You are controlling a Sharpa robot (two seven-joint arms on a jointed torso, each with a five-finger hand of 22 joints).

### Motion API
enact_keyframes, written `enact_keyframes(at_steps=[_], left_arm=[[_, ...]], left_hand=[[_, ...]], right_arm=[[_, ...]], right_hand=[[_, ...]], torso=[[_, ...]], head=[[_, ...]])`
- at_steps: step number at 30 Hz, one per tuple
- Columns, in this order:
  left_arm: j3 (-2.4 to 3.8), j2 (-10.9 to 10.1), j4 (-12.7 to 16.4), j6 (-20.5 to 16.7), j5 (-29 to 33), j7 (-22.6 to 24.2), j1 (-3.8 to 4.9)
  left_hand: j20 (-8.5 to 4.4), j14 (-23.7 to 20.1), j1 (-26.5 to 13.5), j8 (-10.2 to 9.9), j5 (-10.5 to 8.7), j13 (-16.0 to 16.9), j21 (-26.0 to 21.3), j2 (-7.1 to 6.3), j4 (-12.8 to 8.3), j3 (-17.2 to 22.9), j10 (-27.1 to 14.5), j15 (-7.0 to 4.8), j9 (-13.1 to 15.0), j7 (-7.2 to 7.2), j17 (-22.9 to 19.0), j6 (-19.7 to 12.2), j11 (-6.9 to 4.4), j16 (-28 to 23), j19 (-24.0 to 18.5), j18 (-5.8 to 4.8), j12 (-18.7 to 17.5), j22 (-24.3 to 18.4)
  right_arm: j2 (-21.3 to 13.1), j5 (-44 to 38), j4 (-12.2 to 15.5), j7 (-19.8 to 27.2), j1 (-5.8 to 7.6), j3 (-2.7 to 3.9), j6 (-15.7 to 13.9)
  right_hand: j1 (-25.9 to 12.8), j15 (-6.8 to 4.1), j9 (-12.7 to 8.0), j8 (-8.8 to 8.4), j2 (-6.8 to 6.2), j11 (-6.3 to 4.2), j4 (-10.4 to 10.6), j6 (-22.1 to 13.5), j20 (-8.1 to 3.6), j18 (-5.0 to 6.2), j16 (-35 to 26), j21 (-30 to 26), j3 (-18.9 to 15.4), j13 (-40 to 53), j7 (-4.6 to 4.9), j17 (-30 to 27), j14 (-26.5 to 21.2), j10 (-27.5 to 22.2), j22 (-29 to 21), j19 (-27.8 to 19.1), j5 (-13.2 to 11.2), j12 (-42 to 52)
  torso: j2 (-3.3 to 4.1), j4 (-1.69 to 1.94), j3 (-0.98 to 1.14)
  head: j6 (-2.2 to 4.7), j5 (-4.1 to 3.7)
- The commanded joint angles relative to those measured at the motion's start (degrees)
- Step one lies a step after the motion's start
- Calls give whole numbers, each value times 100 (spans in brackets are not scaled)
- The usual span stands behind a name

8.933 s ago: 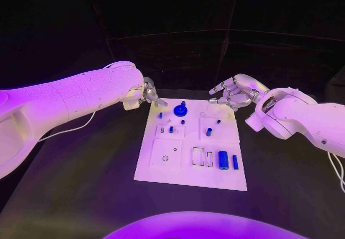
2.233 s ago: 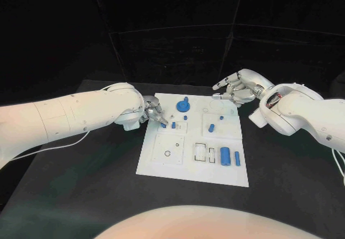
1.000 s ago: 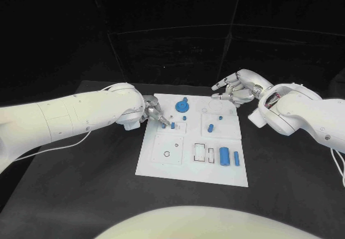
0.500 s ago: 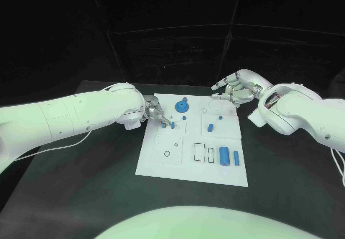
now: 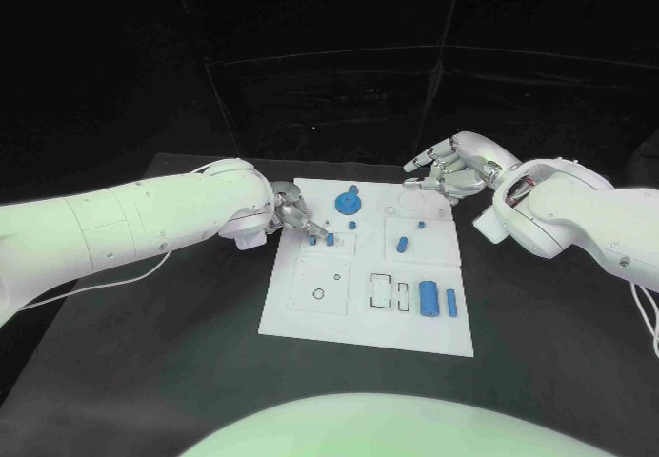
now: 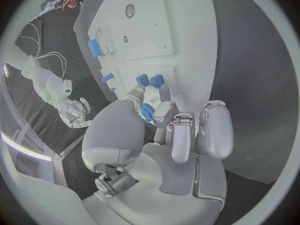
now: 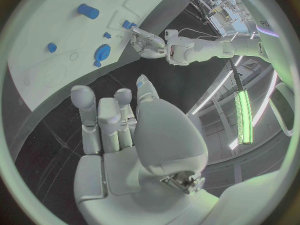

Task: Assemble the parts on the task board

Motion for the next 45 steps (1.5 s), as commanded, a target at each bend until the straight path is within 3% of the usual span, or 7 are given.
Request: enact_keyframes(at_steps=[1,8,22,35,45], left_arm=[[3,-7,32,29,71,53,7],[2,-5,22,179,75,-7,6],[-3,28,-6,318,72,-48,0],[-8,50,-21,284,72,-23,-7],[-8,59,-42,176,74,46,-8]], left_hand=[[-42,595,-10,15,28,-8,-21,-14,9,-57,-28,-35,-8,2,1510,-52,7,18,7,21,-10,7],[-43,595,127,5,29,-31,-39,41,44,-229,-49,-34,-23,7,1510,-73,10,18,-1,25,-26,-7],[-29,595,619,4,34,-41,-59,337,-79,-340,-64,-19,-52,23,1510,-79,24,18,-8,28,-30,-15],[-25,595,727,-1,34,-45,-69,449,-108,-344,-69,-15,-65,26,1510,-82,27,18,-12,31,-32,-23],[-19,595,804,-48,36,-76,-91,729,-70,-289,-90,-7,-104,38,1510,-134,36,18,-23,37,-52,-44]], right_arm=[[6,15,2,36,11,3,10],[8,15,0,35,11,3,12],[16,15,-15,39,10,3,18],[27,15,-23,44,9,3,20],[25,15,-23,39,9,3,20]], right_hand=[[19,3,8,32,44,2,29,-46,9,54,-32,-33,-7,-4,-5,-2,21,-46,-4,-32,21,-2],[19,3,8,32,44,2,29,-46,9,54,-32,-33,-7,-4,-5,-2,21,-46,-4,-32,21,-2],[16,4,7,35,49,2,37,-48,10,53,-35,-35,-12,-3,-4,0,22,-45,-3,-29,24,4],[16,4,7,35,49,2,37,-48,10,53,-35,-35,-12,-3,-4,0,22,-45,-3,-29,24,4],[19,4,7,37,54,2,41,-49,10,53,-30,-36,-13,0,-4,11,25,-43,-2,-27,30,10]], torso=[[-2,0,3],[3,-4,5],[-1,-1,5],[-1,-6,2],[-4,-6,7]], head=[[-6,14],[-11,20],[-38,12],[-47,19],[-56,26]])
